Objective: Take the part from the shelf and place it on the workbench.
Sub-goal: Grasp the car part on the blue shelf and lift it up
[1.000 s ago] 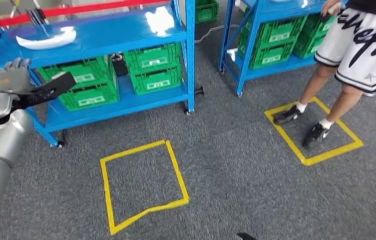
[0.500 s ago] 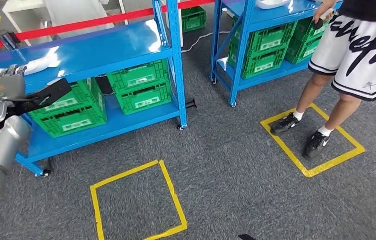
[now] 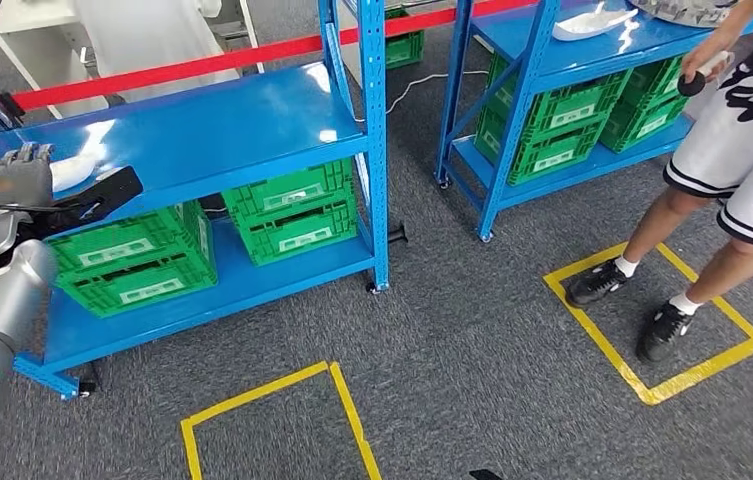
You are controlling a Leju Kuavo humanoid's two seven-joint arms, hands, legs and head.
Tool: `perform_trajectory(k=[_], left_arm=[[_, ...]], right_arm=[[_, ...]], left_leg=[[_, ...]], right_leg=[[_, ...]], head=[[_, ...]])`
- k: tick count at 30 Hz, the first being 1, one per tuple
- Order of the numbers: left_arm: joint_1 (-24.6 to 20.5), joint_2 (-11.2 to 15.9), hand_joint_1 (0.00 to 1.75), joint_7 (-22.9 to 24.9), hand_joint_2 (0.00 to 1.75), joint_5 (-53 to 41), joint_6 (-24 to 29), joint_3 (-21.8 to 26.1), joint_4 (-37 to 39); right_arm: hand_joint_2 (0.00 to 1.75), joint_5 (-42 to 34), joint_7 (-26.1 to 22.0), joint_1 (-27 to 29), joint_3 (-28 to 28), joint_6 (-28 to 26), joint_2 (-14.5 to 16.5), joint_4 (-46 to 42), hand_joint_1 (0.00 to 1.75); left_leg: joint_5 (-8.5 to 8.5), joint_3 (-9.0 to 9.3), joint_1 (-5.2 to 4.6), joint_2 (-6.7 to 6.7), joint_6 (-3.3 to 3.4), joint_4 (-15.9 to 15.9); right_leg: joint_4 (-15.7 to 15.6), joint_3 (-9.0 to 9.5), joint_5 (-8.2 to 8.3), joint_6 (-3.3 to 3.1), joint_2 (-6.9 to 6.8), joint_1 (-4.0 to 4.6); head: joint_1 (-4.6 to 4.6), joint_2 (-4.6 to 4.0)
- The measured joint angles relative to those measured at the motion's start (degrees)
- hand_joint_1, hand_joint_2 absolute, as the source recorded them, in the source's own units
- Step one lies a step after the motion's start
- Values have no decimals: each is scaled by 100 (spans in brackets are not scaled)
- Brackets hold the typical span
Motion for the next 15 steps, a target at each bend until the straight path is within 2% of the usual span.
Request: perform_trajectory(k=[1,2,3,4,5,6,7,8,9,10,11,12,13,15], left_arm=[[-2,-7,0,-1,0,-1,-4,-3,1],[-17,-8,0,-3,0,-1,-5,-5,-17],[-57,-2,0,2,0,-1,-4,-8,-56],[-92,-3,0,10,0,-2,3,-13,-94],[-129,-1,0,23,0,-3,11,-22,-115],[-152,-3,0,42,0,-4,17,-33,-121],[-136,-3,0,59,0,-5,21,-42,-115],[-113,2,0,73,0,-5,22,-49,-104],[-86,9,0,84,0,-5,22,-50,-93],[-67,15,0,91,0,-5,23,-51,-87],[-61,29,0,95,0,-5,25,-51,-83],[-62,48,0,99,0,-5,28,-51,-80],[-62,75,0,104,0,-5,32,-51,-75],[-61,137,0,114,0,-5,40,-52,-45]], right_arm=[[0,-5,-59,4,-1,-1,7,15,0],[0,-10,-91,-13,-1,-2,13,25,0],[0,-14,-72,-49,-1,-3,8,21,0],[0,-17,-12,-85,-2,-7,6,14,0],[0,-21,42,-113,-5,-11,1,7,0],[0,-24,58,-135,-16,-16,-7,1,0],[0,-26,30,-138,-30,-20,-14,-1,0],[0,-28,-45,-140,-48,-19,-19,-1,0],[0,-28,-126,-136,-64,-19,-21,-1,0],[0,-27,-184,-125,-74,-17,-20,-1,0],[0,-23,-207,-114,-81,-14,-18,0,0],[0,-19,-198,-106,-84,-12,-13,0,0],[0,-14,-180,-101,-84,-10,-9,1,0],[0,-7,-176,-98,-87,-5,8,12,0]], left_leg=[[-131,108,11,-16,-31,4],[-212,200,32,-34,-64,30],[-190,199,58,-39,-100,159],[-70,99,89,-33,-132,443],[97,-133,100,-15,-164,875],[236,-465,110,4,-197,1390],[253,-831,118,27,-225,1830],[129,-1183,123,43,-241,2133],[-111,-1505,126,50,-245,2271],[-356,-1771,124,54,-237,2257],[-511,-1979,115,56,-221,2107],[-483,-2129,103,56,-200,1842],[-155,-2211,86,57,-171,1466],[1080,-2273,40,64,-98,542]], right_leg=[[-87,12,311,-28,-37,15],[-53,42,308,-75,-60,53],[2,103,182,-132,-46,77],[13,187,80,-180,-37,77],[10,305,-32,-216,-31,76],[-2,464,-146,-247,-22,62],[-38,639,-266,-256,-10,50],[-80,828,-383,-255,6,38],[-127,1028,-503,-253,26,29],[-174,1230,-626,-248,49,20],[-218,1434,-752,-240,69,10],[-256,1637,-882,-230,90,0],[-293,1810,-1010,-214,110,-8],[-339,2089,-1258,-170,164,-12]], head=[[-24,0],[-45,0],[-54,0],[-53,0],[-61,0],[-66,0],[-75,0],[-82,0],[-77,0],[-78,0],[-79,0],[-78,0],[-83,0],[-115,0]])
